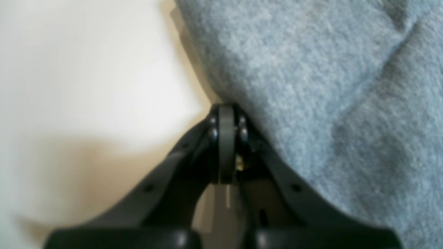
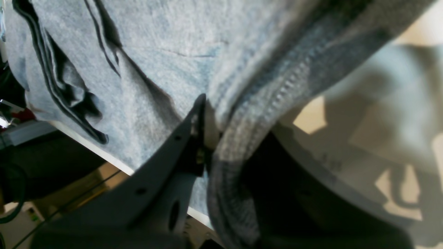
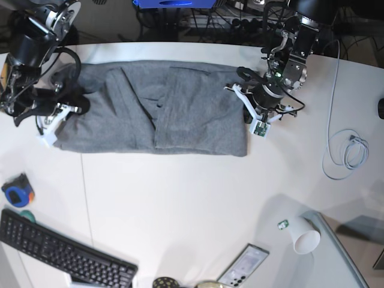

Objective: Layout the t-shirt on the table in an organized manner, then fold the t-shirt properly
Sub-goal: 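Fold the right gripper's end over toward the left gripper, then release the left gripper and press the fold flat with the right gripper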

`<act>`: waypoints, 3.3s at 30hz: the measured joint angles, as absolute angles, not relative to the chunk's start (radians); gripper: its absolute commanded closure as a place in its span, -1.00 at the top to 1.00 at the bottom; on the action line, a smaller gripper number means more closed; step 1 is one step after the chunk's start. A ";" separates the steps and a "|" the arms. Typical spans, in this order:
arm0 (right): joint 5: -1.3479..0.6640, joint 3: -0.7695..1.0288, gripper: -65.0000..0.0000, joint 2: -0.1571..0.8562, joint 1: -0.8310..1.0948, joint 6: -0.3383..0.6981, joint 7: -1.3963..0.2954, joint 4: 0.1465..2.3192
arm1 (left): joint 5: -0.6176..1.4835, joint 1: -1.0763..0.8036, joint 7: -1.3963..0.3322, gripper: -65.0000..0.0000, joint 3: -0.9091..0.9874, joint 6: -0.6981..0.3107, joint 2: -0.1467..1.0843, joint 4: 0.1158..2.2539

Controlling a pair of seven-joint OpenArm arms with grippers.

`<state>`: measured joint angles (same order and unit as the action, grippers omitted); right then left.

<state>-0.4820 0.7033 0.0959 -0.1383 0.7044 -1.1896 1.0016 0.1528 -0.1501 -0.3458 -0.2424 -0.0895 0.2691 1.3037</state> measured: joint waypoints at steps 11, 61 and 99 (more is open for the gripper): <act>-0.467 0.693 -0.98 0.076 -0.146 0.694 -1.298 1.250 | 0.140 -0.124 -0.353 -1.00 -0.362 -0.083 0.196 1.304; -0.469 0.071 -0.98 -0.020 0.045 0.590 -1.242 1.574 | 0.158 -0.069 -0.408 -1.00 -0.446 -0.121 0.123 1.284; -0.468 -0.363 0.13 -0.014 -0.011 0.297 -1.174 1.541 | 0.146 -0.398 -0.562 -1.00 0.159 -0.127 0.326 1.613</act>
